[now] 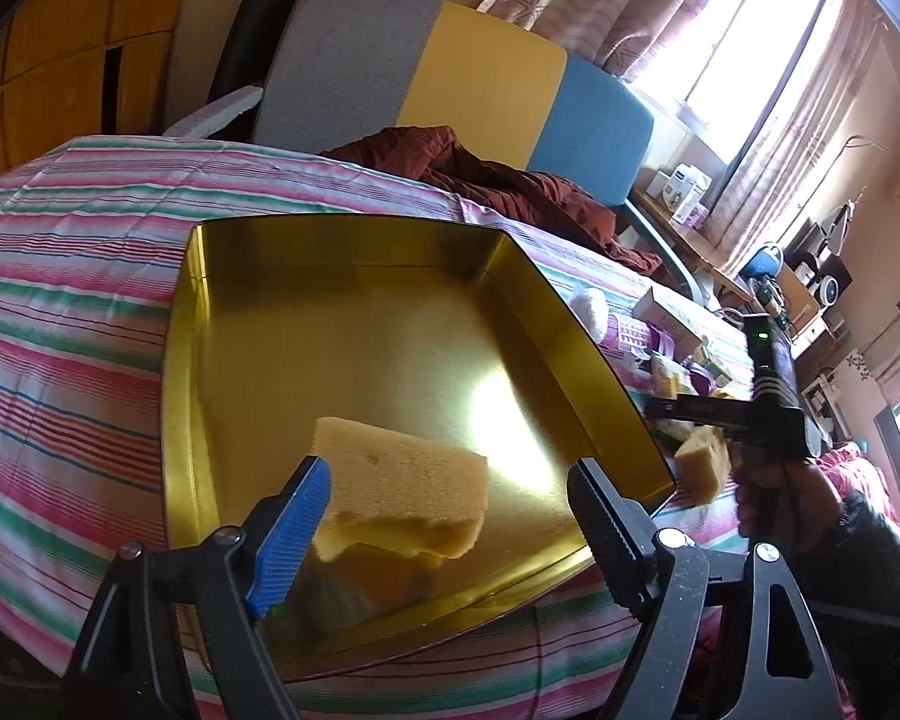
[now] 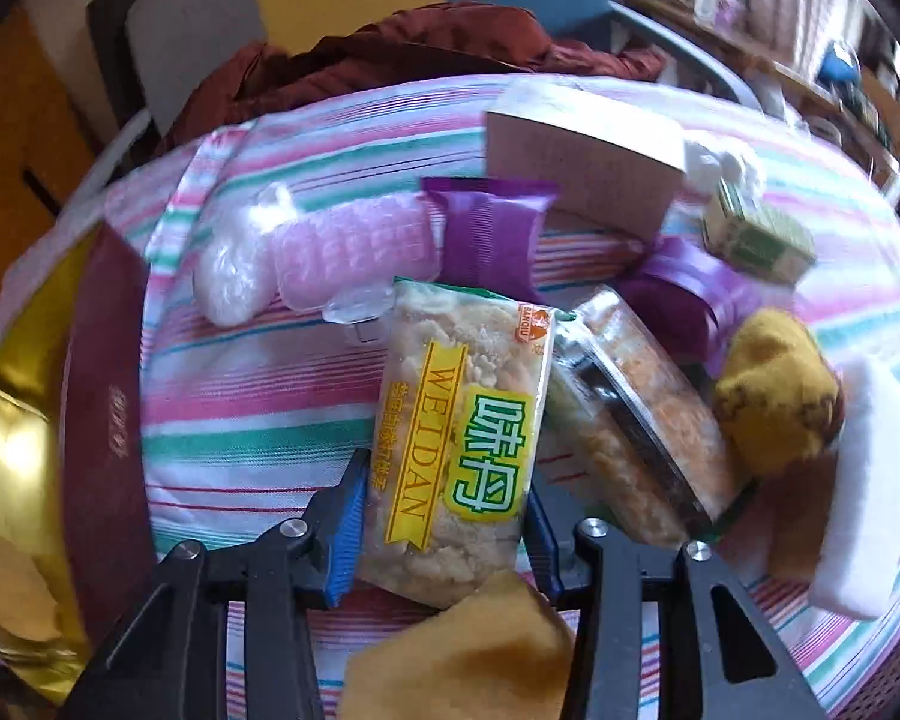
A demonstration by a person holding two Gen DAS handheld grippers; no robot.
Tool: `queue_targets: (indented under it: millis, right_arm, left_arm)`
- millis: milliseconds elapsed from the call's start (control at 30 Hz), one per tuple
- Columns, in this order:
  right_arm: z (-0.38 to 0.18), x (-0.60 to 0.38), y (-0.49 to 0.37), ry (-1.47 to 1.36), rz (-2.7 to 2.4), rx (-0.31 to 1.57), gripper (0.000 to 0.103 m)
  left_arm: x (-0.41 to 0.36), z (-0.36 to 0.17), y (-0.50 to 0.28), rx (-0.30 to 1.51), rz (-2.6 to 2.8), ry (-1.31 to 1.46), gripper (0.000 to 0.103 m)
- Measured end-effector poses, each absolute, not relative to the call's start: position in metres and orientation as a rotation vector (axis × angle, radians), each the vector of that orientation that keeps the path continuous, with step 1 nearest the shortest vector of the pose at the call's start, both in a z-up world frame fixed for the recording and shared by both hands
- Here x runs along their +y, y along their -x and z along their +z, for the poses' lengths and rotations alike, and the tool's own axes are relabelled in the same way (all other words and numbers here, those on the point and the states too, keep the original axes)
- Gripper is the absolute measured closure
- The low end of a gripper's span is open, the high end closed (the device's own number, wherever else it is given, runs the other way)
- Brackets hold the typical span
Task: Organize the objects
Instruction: 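Carry the sponge to the gold tray with left while right grasps WEIDAN packet, then release the sponge in the tray with left while right drops the WEIDAN packet in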
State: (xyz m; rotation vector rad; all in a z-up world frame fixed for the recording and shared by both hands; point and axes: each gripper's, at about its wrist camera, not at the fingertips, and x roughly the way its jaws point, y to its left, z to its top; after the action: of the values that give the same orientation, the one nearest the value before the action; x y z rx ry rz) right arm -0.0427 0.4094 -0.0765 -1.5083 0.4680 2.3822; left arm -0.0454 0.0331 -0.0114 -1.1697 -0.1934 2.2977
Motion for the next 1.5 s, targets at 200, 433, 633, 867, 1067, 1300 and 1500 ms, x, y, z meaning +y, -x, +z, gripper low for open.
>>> queue_targets:
  millis: [200,433,633,867,1067,1300,1500]
  right_arm:
    - [-0.055,0.411,0.022,1.345,2.47,0.569,0.058]
    - [-0.008,0.341,0.038,1.282,2.786,0.465,0.058]
    - [-0.014,0.253,0.055,1.532,2.957,0.357,0.057]
    - [-0.033,0.203,0.053,1.746,2.954,0.279,0.052]
    - [-0.054,0.169,0.054,1.921,2.929,0.154,0.05]
    - [-0.049,0.14,0.055,1.976,3.105,0.256,0.05]
    - [-0.035,0.181,0.04,1.786,3.055,0.292,0.05]
  left_arm:
    - [0.03,-0.011,0.043,-0.165,2.334,1.172,0.023]
    - [0.012,-0.015,0.039,-0.173,2.395,1.213,0.027]
    - [-0.005,-0.014,0.032,-0.193,2.458,1.226,0.025]
    - [-0.024,-0.011,0.031,-0.285,2.49,1.227,0.013]
    - [-0.026,-0.008,0.029,-0.288,2.504,1.217,0.013]
    - [-0.039,-0.004,0.027,-0.294,2.559,1.215,0.012]
    - [-0.037,-0.002,0.028,-0.243,2.613,1.214,0.01]
